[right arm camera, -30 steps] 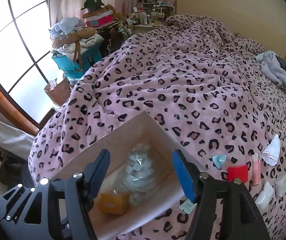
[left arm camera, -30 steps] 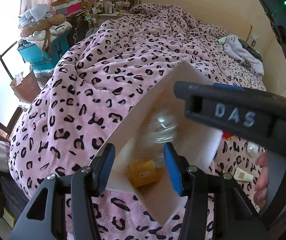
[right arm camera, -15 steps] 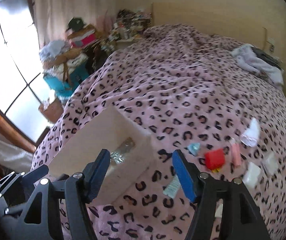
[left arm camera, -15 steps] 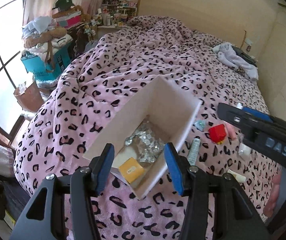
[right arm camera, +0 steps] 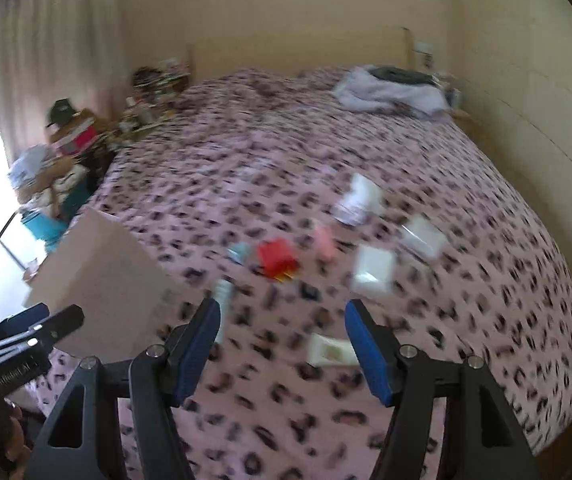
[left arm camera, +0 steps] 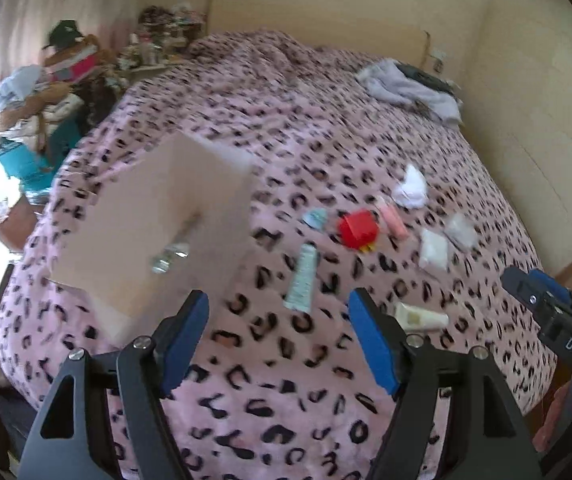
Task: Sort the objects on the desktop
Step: 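Move both open tools back over the remaining items on the bed, then grasp the pale blue tube with the left tool while the right tool grasps the white cream tube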
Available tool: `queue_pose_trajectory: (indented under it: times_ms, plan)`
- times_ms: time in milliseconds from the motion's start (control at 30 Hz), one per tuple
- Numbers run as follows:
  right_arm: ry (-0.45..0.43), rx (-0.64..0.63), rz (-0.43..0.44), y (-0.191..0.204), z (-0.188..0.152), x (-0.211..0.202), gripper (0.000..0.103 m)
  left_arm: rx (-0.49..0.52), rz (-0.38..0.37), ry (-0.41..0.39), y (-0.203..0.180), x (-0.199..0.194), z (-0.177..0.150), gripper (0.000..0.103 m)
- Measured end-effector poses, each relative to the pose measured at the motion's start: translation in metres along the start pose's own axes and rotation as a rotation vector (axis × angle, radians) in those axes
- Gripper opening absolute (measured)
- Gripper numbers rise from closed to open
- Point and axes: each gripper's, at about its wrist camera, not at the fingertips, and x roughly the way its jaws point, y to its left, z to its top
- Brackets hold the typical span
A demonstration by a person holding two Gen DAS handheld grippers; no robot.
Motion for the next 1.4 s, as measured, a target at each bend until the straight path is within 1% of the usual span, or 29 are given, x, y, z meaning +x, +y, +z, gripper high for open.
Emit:
queue_pose_trajectory:
  times_ms: [133, 233, 333, 433, 500, 667, 800, 967, 1100, 1233, 1400]
  plan:
    - [-0.001, 0.061, -0.063, -0.042, -0.031, 0.005, 0.067, 0.05, -0.025, 0.027, -0.025, 0.025, -0.019, 0.075]
    - [0.009, 0.11, -0.083, -0.063, -0.057, 0.016, 0.067, 0.081, -0.038, 0.029, -0.036, 0.044, -0.037, 0.083]
    - [0.029, 0.163, -0.081, -0.077, -0.085, 0.03, 0.067, 0.106, -0.033, 0.051, -0.041, 0.068, -0.053, 0.084]
    - [0.058, 0.211, -0.07, -0.085, -0.105, 0.049, 0.067, 0.115, -0.032, 0.084, -0.04, 0.088, -0.063, 0.084]
    - [0.084, 0.233, -0.061, -0.088, -0.113, 0.064, 0.067, 0.111, -0.032, 0.093, -0.036, 0.097, -0.066, 0.084]
    - [0.114, 0.271, -0.043, -0.09, -0.118, 0.089, 0.067, 0.093, -0.021, 0.098, -0.028, 0.117, -0.059, 0.084]
    - [0.117, 0.296, -0.035, -0.086, -0.109, 0.103, 0.067, 0.098, -0.012, 0.101, -0.029, 0.133, -0.046, 0.084]
    - [0.135, 0.334, -0.039, -0.082, -0.097, 0.122, 0.067, 0.119, -0.018, 0.088, -0.035, 0.153, -0.029, 0.084]
    - [0.166, 0.418, -0.04, -0.083, -0.095, 0.139, 0.067, 0.134, -0.02, 0.078, -0.039, 0.172, -0.016, 0.084]
    - [0.194, 0.555, -0.021, -0.089, -0.1, 0.156, 0.067, 0.155, -0.022, 0.08, -0.042, 0.195, -0.008, 0.084]
    - [0.188, 0.698, -0.029, -0.094, -0.107, 0.177, 0.067, 0.158, -0.016, 0.103, -0.042, 0.223, -0.008, 0.084]
